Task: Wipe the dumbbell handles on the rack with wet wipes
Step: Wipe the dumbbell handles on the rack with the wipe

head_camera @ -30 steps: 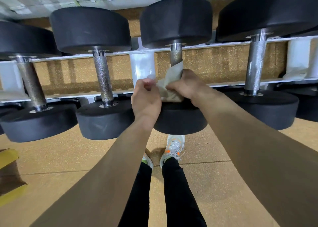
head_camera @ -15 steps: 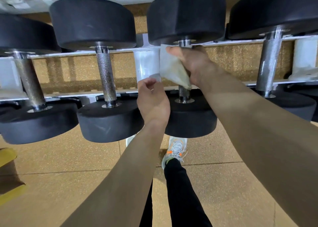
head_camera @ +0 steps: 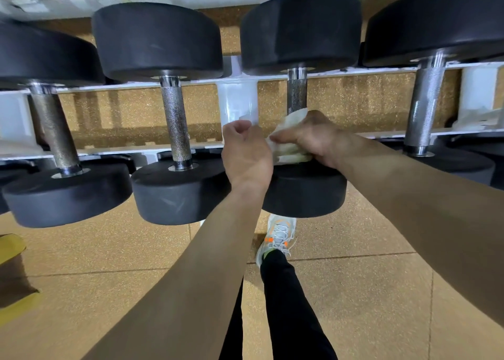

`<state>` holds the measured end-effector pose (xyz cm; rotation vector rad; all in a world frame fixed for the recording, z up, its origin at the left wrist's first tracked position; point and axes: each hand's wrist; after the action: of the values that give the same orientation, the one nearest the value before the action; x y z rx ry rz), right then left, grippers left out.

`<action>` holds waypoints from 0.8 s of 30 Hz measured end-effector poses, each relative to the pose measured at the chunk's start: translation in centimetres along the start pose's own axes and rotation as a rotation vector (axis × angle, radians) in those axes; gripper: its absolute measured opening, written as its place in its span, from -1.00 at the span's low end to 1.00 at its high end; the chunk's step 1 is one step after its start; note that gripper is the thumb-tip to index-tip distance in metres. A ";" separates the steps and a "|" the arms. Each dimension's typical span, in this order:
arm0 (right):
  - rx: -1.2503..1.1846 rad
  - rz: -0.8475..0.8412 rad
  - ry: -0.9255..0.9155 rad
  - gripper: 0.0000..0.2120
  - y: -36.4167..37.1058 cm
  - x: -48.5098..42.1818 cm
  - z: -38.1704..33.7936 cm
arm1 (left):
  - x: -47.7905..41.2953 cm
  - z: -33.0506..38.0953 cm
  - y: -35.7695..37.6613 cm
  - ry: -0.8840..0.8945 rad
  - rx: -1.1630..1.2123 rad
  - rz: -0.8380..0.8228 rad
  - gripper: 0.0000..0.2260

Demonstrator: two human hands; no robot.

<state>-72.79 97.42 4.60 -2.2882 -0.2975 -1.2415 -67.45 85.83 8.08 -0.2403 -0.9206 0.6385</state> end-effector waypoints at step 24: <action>-0.078 0.256 0.005 -0.82 0.9 0.5 -2.4 | -0.6 1.4 0.2 0.075 -0.035 -0.035 -0.87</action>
<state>-73.90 95.39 5.79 -2.3022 0.0467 -1.1443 -68.91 85.51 8.40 -0.2769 -0.8628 0.5775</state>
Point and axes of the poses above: each hand's wrist, its own x-axis away from the middle knuckle, its own y-axis out of the palm, z = x × y, and after that the axes turned 6 degrees about z, right-handed
